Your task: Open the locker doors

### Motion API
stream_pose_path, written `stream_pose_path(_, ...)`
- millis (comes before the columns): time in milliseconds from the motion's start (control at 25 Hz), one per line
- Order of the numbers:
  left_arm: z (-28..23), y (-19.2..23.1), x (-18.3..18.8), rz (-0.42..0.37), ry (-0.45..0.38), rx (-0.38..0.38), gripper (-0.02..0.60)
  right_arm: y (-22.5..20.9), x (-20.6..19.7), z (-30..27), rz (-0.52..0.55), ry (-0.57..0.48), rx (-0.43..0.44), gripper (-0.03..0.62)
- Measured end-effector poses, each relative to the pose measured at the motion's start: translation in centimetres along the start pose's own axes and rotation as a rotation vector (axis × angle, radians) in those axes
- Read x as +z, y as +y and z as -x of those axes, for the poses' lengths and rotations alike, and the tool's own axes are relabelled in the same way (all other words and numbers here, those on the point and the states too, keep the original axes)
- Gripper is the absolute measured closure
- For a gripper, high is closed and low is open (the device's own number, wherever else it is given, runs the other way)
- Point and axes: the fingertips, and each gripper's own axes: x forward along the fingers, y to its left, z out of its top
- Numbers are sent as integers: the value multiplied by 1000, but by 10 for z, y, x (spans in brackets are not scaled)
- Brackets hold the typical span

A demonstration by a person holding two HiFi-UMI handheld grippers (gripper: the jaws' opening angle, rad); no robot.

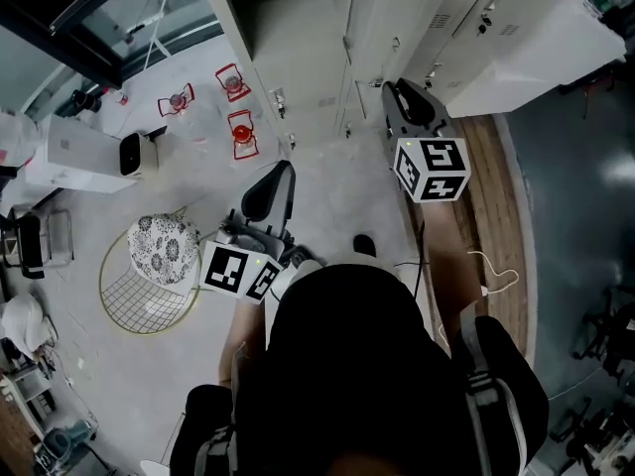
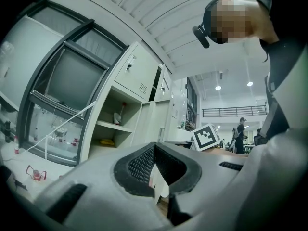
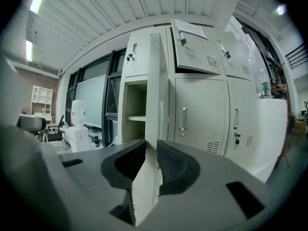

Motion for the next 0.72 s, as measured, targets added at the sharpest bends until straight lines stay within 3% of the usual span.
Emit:
stream_pose_path(400, -35, -52, -9, -16, 7, 65, 563, -50, -1, 12, -15, -18, 91, 516)
stream_pose_path(720, -44, -88, -17, -26, 0, 118, 563, -64, -2, 15, -2, -26, 155, 520)
